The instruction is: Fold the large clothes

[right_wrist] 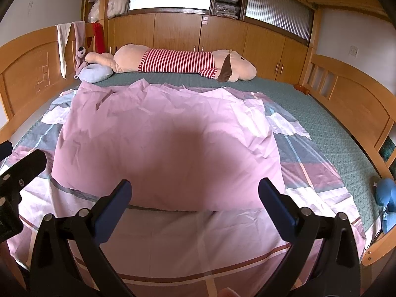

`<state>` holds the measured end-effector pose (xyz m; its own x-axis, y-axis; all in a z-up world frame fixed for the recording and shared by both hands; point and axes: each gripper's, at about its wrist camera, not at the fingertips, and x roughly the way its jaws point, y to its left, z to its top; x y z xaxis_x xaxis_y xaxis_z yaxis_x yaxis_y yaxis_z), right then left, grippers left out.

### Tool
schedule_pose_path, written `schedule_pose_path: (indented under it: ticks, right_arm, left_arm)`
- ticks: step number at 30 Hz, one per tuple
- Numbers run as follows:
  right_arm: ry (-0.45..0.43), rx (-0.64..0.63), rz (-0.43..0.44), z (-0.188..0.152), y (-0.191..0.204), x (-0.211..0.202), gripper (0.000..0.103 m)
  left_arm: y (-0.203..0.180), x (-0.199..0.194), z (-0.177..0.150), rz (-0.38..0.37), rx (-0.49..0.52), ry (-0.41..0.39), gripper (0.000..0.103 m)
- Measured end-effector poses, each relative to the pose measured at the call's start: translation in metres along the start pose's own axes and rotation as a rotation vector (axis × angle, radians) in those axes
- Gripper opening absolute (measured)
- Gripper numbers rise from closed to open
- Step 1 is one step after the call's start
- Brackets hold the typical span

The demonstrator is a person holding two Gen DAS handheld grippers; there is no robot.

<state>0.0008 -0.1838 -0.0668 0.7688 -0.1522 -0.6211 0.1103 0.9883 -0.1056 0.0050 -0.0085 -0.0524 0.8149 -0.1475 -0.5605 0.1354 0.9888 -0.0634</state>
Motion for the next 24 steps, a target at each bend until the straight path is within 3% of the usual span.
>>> schedule_pose_path:
  ticks: [24]
  right_arm:
    - [0.023,-0.001,0.001,-0.007,0.0,0.008,0.102]
  left_arm:
    - [0.01,0.011,-0.004,-0.02,-0.029,0.025,0.101]
